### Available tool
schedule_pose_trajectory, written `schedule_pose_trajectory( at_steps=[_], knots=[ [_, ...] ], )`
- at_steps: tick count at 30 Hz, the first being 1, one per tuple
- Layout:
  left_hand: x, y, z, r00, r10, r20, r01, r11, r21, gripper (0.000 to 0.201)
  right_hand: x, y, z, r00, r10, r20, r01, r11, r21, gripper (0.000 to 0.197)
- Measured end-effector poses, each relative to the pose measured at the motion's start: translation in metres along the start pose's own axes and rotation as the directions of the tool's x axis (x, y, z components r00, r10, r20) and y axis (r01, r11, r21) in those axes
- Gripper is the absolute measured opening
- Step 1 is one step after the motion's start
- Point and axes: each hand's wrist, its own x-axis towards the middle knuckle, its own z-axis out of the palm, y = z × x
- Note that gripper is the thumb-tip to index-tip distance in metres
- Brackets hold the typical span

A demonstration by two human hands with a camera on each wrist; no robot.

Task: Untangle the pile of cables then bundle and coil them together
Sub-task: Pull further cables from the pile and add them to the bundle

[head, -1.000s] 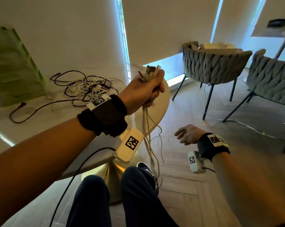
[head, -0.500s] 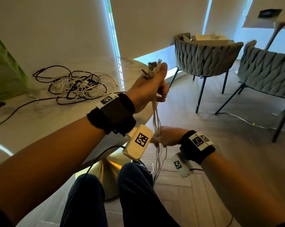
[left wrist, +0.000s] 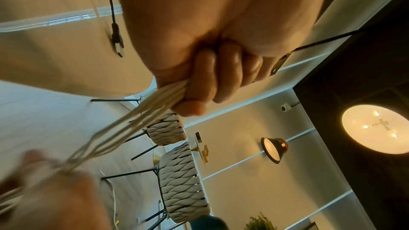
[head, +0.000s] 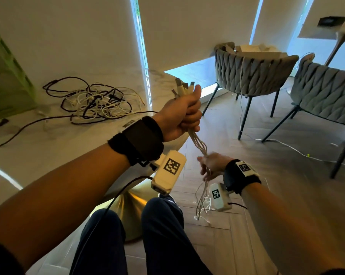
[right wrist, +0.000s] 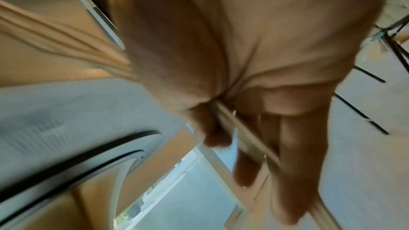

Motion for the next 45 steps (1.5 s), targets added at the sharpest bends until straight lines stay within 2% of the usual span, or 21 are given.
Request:
schedule_pose_trajectory(
  at_steps=[1,3,4,5,6,7,8,10,12,15,18,20,22,25,27,30,35,38,40,42,45],
  knots=[
    [-0.001,-0.001,0.002,1.0,-0.002,-0.008,0.002,1.0,0.015,0.06,0.008,-0.001,-0.003,0.979,-0.081,-0.187,0.077,0.997,-0.026,0.028],
    [-0.001,-0.002,0.004,1.0,0.009,-0.029,-0.008,1.0,0.02,0.057,0.016,0.0,-0.007,0.793,-0.274,-0.544,0.189,0.96,-0.208,0.021],
    [-0.001,-0.001,0.004,0.999,0.021,-0.041,-0.02,1.0,0.024,0.056,0.019,0.002,-0.007,0.73,-0.341,-0.592,0.221,0.938,-0.267,0.021],
    [-0.002,0.001,0.003,0.998,0.033,-0.051,-0.031,0.999,0.034,0.054,0.02,0.004,-0.007,0.762,-0.367,-0.533,0.244,0.926,-0.289,0.022],
    [-0.002,0.003,0.002,0.997,0.042,-0.063,-0.039,0.998,0.047,0.052,0.02,0.006,-0.007,0.852,-0.355,-0.385,0.249,0.921,-0.299,0.023],
    [-0.002,0.005,0.001,0.995,0.052,-0.085,-0.047,0.997,0.059,0.049,0.019,0.008,-0.006,0.938,-0.291,-0.191,0.216,0.917,-0.337,0.019],
    [-0.003,0.007,-0.001,0.99,0.064,-0.124,-0.055,0.996,0.073,0.044,0.015,0.009,-0.007,0.98,-0.196,-0.021,0.172,0.903,-0.394,0.011],
    [-0.004,0.01,-0.005,0.972,0.096,-0.213,-0.07,0.99,0.125,0.028,0.004,0.005,-0.016,0.984,-0.157,0.082,0.176,0.832,-0.526,0.021],
    [-0.004,0.01,-0.009,0.961,0.114,-0.253,-0.073,0.983,0.166,0.014,-0.011,-0.012,-0.027,0.955,-0.297,-0.02,0.23,0.78,-0.582,0.034],
    [-0.005,0.007,-0.014,0.955,0.081,-0.284,-0.045,0.99,0.131,0.02,-0.043,-0.055,-0.042,0.829,-0.53,-0.178,0.341,0.731,-0.591,0.03],
    [-0.005,0.004,-0.015,0.948,0.037,-0.316,-0.016,0.998,0.068,0.034,-0.079,-0.105,-0.046,0.631,-0.691,-0.353,0.591,0.723,-0.357,0.024],
    [-0.005,0.004,-0.016,0.951,-0.005,-0.311,0.011,1.0,0.015,0.041,-0.102,-0.135,-0.037,0.505,-0.741,-0.442,0.725,0.642,-0.247,0.024],
    [-0.006,0.006,-0.016,0.957,-0.033,-0.288,0.036,0.999,0.005,0.043,-0.117,-0.157,-0.027,0.465,-0.776,-0.425,0.798,0.576,-0.178,0.029],
    [-0.011,0.007,-0.016,0.965,-0.05,-0.259,0.072,0.994,0.077,0.037,-0.127,-0.178,-0.014,0.532,-0.813,-0.237,0.778,0.58,-0.243,0.041],
    [-0.014,0.007,-0.021,0.964,-0.055,-0.261,0.087,0.99,0.112,0.032,-0.126,-0.185,-0.008,0.531,-0.832,-0.161,0.738,0.547,-0.395,0.04],
    [-0.017,0.007,-0.028,0.954,-0.029,-0.3,0.063,0.993,0.104,0.025,-0.121,-0.188,-0.002,0.53,-0.832,-0.166,0.703,0.54,-0.462,0.045],
    [-0.02,0.006,-0.029,0.953,0.021,-0.303,0.021,0.991,0.134,0.021,-0.123,-0.187,0.001,0.618,-0.778,-0.118,0.64,0.584,-0.499,0.068],
    [-0.017,0.006,-0.032,0.959,0.037,-0.279,-0.003,0.993,0.122,0.018,-0.128,-0.187,0.001,0.604,-0.792,-0.091,0.647,0.554,-0.523,0.064],
    [-0.017,0.007,-0.034,0.961,0.045,-0.274,-0.014,0.993,0.116,0.016,-0.128,-0.186,-0.001,0.601,-0.795,-0.081,0.685,0.564,-0.46,0.056],
    [-0.019,0.013,-0.031,0.96,0.068,-0.273,-0.043,0.994,0.099,0.017,-0.123,-0.183,-0.004,0.614,-0.78,-0.117,0.736,0.62,-0.272,0.052],
    [-0.02,0.025,-0.029,0.93,0.15,-0.336,-0.166,0.986,-0.018,0.025,-0.114,-0.17,-0.007,0.722,-0.686,-0.092,0.691,0.707,0.147,0.051]
  ],
)
